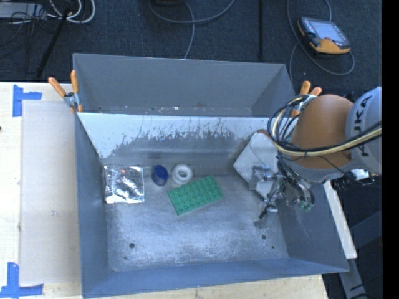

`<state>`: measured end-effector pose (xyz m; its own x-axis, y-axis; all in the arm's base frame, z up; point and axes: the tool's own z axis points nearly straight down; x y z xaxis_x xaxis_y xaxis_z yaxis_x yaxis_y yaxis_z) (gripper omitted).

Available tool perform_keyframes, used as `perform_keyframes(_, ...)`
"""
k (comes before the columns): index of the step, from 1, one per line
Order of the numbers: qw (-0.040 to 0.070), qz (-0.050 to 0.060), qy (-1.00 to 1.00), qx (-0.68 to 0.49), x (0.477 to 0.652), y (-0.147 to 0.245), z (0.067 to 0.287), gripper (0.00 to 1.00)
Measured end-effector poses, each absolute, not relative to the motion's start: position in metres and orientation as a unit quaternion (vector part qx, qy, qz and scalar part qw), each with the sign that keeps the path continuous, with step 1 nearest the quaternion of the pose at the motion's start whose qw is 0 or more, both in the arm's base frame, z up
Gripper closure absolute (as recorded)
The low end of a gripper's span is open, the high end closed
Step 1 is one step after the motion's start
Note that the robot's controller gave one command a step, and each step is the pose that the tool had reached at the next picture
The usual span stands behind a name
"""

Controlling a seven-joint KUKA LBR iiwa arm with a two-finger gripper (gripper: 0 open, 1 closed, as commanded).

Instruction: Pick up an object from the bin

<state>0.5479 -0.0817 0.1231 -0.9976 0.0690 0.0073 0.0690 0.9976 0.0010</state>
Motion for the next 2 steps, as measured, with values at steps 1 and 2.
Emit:
perform_keyframes(1, 0.000, -0.002, -0.998, -0.067, 0.615, -0.070, 0.095, 0.00)
perform_keyframes(2, -0.001, -0.007, -0.986, -0.168, 0.613, -0.105, 0.086, 0.00)
